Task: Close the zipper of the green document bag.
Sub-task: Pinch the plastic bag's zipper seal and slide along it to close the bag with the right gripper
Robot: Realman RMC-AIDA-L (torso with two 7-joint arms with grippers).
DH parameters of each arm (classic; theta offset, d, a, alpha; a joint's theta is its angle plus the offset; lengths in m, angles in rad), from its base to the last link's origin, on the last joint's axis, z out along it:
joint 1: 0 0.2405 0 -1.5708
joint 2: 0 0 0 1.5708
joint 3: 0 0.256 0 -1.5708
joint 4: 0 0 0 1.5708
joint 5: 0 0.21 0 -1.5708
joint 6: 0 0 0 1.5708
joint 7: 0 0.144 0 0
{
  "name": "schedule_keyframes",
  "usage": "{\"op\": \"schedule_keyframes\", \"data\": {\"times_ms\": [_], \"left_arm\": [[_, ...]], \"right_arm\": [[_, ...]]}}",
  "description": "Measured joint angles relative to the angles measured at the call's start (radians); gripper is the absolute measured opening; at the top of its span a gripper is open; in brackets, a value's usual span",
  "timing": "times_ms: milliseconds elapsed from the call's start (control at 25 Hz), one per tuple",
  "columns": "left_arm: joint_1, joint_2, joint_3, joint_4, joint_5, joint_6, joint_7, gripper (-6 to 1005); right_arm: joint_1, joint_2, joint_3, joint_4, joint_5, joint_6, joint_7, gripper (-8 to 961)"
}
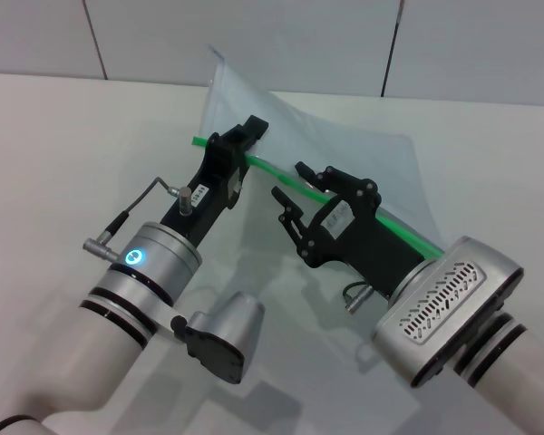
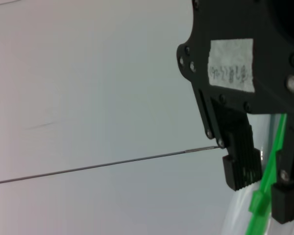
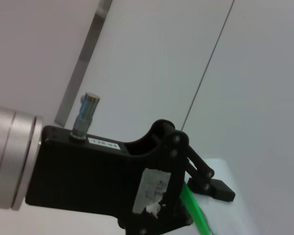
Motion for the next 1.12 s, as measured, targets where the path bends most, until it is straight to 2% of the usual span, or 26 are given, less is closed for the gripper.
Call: {"op": "schedule_keyframes", "data": {"times_ms": [1120], "left_arm": [[0.002,0.0,0.0,0.0,0.017,0.0,-0.002,95]], "right_arm": [[0.005,-0.001,-0.001,-0.009,0.0,0.001,-0.001,282]]}}
